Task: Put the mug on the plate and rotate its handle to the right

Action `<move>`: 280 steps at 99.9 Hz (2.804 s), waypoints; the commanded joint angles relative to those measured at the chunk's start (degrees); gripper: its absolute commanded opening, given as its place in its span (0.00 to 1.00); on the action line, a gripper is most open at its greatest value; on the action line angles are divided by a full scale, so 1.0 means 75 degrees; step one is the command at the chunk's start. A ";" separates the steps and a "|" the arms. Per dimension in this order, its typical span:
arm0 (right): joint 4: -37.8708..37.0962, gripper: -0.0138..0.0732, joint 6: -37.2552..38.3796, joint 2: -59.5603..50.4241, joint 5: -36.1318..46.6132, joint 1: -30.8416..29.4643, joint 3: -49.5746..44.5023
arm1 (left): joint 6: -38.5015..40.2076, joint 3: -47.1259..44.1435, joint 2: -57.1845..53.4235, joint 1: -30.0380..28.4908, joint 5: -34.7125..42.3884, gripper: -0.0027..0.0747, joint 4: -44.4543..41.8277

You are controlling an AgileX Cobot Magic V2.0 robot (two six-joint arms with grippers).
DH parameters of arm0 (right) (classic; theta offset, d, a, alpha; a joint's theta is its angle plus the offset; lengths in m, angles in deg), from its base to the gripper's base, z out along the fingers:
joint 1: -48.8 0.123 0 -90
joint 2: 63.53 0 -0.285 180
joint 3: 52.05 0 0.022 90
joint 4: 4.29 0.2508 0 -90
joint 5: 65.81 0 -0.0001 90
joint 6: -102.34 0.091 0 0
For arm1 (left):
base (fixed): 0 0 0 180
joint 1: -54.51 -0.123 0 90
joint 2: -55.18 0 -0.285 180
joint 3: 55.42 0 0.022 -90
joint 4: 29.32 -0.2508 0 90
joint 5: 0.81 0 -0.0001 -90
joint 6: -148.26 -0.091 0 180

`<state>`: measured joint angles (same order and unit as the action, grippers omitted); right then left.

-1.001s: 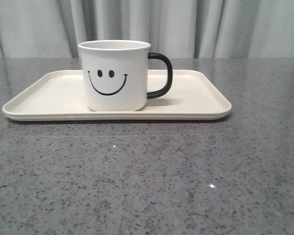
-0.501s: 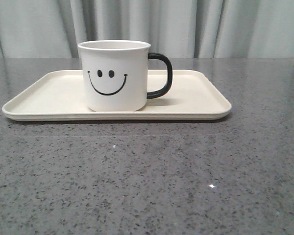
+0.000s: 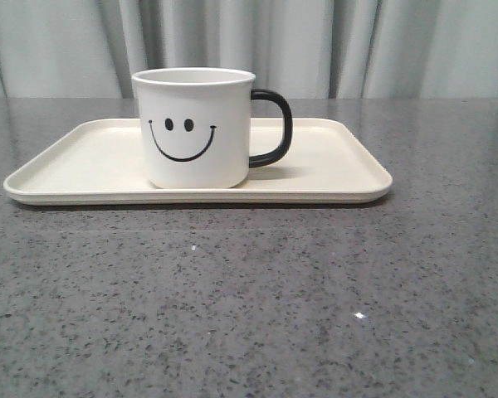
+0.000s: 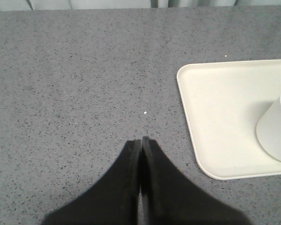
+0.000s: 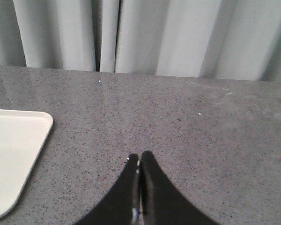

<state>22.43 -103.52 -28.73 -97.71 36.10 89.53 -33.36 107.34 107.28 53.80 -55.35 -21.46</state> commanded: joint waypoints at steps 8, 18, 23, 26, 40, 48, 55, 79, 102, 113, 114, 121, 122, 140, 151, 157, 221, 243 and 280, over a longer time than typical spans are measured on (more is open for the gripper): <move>0.0126 0.02 -0.0010 -0.0009 0.0601 -0.0021 0.0175 | 0.0025 0.0177 -0.0022 -0.0007 0.0457 0.01 0.0222; 0.0126 0.02 -0.0010 -0.0009 0.0601 -0.0021 0.0175 | 0.0025 0.0177 -0.0022 -0.0007 0.0457 0.01 0.0222; 0.0126 0.02 -0.0010 -0.0009 0.0601 -0.0021 0.0175 | 0.0025 0.0177 -0.0022 -0.0007 0.0457 0.01 0.0222; 0.0126 0.02 -0.0010 -0.0009 0.0601 -0.0021 0.0175 | 0.0025 0.0177 -0.0022 -0.0007 0.0457 0.01 0.0222; 0.0126 0.02 -0.0010 -0.0009 0.0601 -0.0021 0.0175 | -0.0038 0.0177 -0.0022 -0.0007 0.0491 0.01 -0.0148; 0.0126 0.02 -0.0010 -0.0009 0.0601 -0.0021 0.0175 | -0.0057 0.0163 -0.0044 0.0038 0.0624 0.01 -0.0324; 0.0126 0.02 -0.0010 -0.0009 0.0601 -0.0021 0.0175 | -0.0351 0.0063 -0.0214 0.0106 0.0700 0.01 -0.0474; 0.0126 0.02 -0.0010 -0.0001 0.0609 -0.0021 0.0175 | -0.0417 -0.2224 -0.2007 0.0588 0.4094 0.01 -0.0495; 0.0126 0.02 -0.0010 -0.0001 0.0609 -0.0021 0.0175 | -0.0417 -0.5170 -0.4212 0.0642 0.6692 0.01 -0.0224; 0.0126 0.02 -0.0010 -0.0001 0.0609 -0.0021 0.0175 | -0.0417 -0.6230 -0.5008 0.0642 0.7313 0.01 -0.0172; 0.0126 0.02 -0.0010 -0.0001 0.0609 -0.0021 0.0175 | -0.0417 -0.6362 -0.5089 0.0642 0.7346 0.01 -0.0172; 0.0126 0.02 -0.0010 -0.0001 0.0609 -0.0021 0.0175 | -0.0417 -0.6965 -0.5441 0.0642 0.7692 0.01 -0.0153; 0.0126 0.02 -0.0010 -0.0001 0.0609 -0.0021 0.0175 | -0.0417 -0.7022 -0.5472 0.0642 0.7773 0.01 -0.0153; 0.0126 0.02 -0.0010 -0.0001 0.0609 -0.0021 0.0175 | -0.0403 -0.8099 -0.5922 0.0642 0.8816 0.01 -0.0153; 0.0126 0.02 -0.0010 -0.0001 0.0609 -0.0021 0.0175 | -0.0421 -0.8063 -0.6060 0.0642 0.8539 0.01 -0.0377; 0.0126 0.02 -0.0010 -0.0001 0.0609 -0.0021 0.0175 | -0.0421 -0.8063 -0.6130 0.0624 0.8514 0.01 -0.0467; 0.0126 0.02 -0.0010 -0.0001 0.0610 -0.0021 0.0175 | -0.0421 -0.8063 -0.6145 0.0611 0.8397 0.01 -0.0469; 0.0126 0.02 -0.0010 -0.0001 0.0610 -0.0021 0.0175 | -0.0421 -0.8063 -0.6145 0.0611 0.8397 0.01 -0.0469; 0.0126 0.02 -0.0010 -0.0078 0.0609 0.0028 0.0175 | -0.0421 -0.8063 -0.6145 0.0611 0.8397 0.01 -0.0469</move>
<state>22.43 -103.52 -28.73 -97.71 36.10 89.53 -36.68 47.27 62.81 58.11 3.70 -24.86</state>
